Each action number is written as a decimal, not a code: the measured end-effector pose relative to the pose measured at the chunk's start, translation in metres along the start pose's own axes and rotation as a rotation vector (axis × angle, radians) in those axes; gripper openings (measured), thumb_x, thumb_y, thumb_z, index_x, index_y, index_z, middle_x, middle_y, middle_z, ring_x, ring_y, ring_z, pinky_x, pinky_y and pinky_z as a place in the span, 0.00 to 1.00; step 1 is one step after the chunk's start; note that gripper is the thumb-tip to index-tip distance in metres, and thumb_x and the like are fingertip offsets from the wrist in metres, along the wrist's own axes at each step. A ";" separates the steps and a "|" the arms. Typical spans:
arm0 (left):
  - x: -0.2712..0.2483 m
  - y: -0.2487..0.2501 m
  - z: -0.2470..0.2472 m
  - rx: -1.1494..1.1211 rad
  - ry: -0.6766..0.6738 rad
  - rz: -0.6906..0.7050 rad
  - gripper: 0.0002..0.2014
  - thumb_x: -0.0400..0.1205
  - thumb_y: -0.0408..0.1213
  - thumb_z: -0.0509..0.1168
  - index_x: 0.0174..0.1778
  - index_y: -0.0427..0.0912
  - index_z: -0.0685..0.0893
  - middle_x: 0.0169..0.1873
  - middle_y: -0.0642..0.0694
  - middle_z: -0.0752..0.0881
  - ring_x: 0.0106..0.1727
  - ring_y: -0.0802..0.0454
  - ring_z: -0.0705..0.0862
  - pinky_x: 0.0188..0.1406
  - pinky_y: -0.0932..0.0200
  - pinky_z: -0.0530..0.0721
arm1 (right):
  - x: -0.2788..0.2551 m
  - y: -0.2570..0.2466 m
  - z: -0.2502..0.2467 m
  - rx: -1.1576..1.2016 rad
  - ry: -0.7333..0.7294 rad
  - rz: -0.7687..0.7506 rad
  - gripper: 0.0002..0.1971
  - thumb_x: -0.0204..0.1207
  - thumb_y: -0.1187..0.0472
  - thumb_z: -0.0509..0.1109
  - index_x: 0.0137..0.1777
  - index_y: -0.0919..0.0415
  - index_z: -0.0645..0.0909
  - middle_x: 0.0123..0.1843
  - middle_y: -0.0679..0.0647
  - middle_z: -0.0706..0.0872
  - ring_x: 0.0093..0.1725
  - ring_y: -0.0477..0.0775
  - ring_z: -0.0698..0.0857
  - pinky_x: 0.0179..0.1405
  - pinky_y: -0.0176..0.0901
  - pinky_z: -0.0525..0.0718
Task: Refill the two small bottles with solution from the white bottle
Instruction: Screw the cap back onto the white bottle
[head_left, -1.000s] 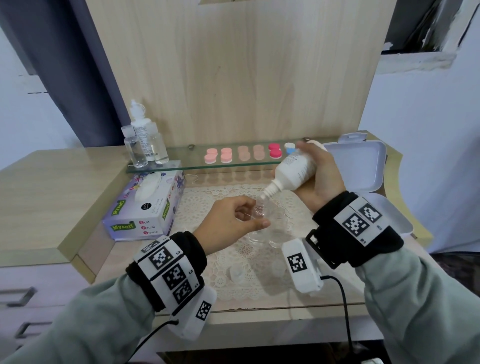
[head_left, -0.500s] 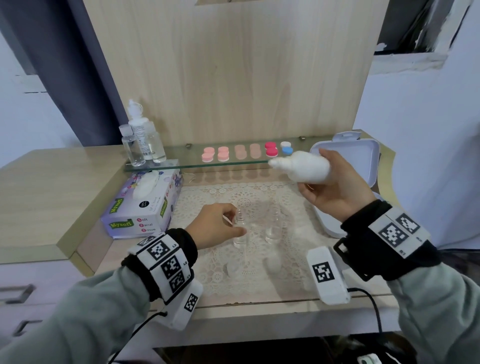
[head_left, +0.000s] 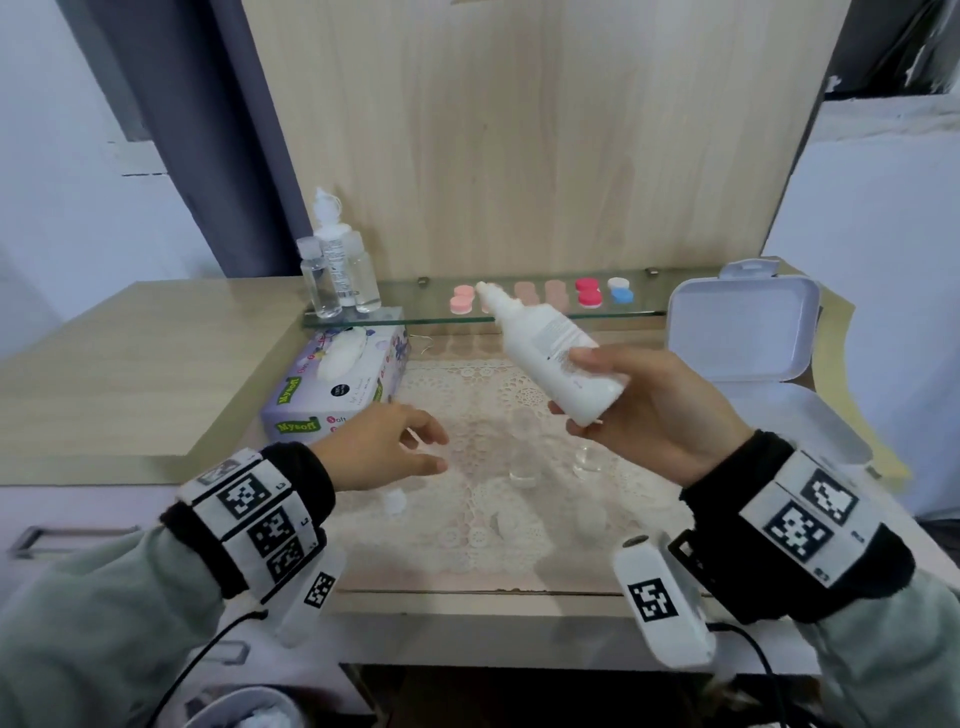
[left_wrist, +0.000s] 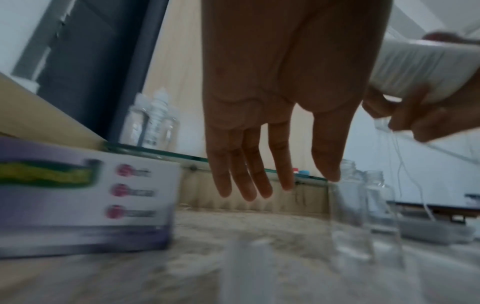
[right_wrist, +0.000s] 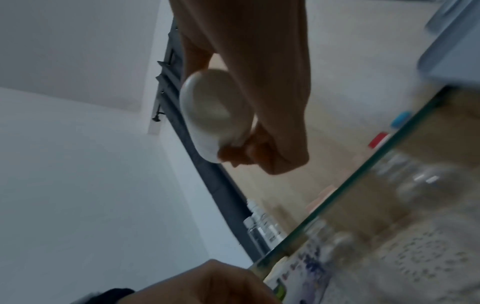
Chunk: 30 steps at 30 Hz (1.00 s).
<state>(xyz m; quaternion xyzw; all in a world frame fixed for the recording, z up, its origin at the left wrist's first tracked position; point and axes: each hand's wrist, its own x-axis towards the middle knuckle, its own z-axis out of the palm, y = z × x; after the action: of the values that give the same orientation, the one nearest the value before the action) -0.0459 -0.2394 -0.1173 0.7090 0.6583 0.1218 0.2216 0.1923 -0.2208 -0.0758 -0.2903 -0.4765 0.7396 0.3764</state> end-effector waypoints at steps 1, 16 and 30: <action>-0.006 -0.006 -0.001 0.037 -0.020 -0.011 0.15 0.74 0.44 0.70 0.56 0.48 0.83 0.51 0.53 0.81 0.54 0.55 0.80 0.54 0.62 0.77 | 0.004 0.003 0.007 0.005 -0.036 -0.004 0.09 0.62 0.61 0.67 0.43 0.60 0.81 0.36 0.52 0.84 0.34 0.49 0.81 0.41 0.42 0.75; -0.031 -0.054 0.001 0.114 0.145 -0.057 0.12 0.74 0.35 0.69 0.53 0.44 0.86 0.43 0.45 0.84 0.39 0.55 0.78 0.37 0.70 0.73 | 0.062 0.067 0.073 -1.124 0.048 -0.031 0.31 0.57 0.56 0.83 0.52 0.59 0.67 0.48 0.54 0.80 0.47 0.56 0.79 0.41 0.47 0.78; -0.033 -0.027 -0.064 -0.267 0.451 0.128 0.09 0.72 0.32 0.72 0.47 0.46 0.85 0.35 0.56 0.84 0.32 0.69 0.81 0.35 0.76 0.79 | 0.084 0.092 0.082 -1.297 -0.065 0.145 0.35 0.65 0.53 0.78 0.65 0.65 0.62 0.56 0.61 0.80 0.49 0.55 0.77 0.42 0.45 0.74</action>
<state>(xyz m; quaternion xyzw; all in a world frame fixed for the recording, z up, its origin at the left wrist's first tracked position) -0.1026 -0.2607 -0.0698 0.6686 0.6229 0.3763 0.1528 0.0557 -0.2151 -0.1352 -0.4675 -0.8165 0.3337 0.0594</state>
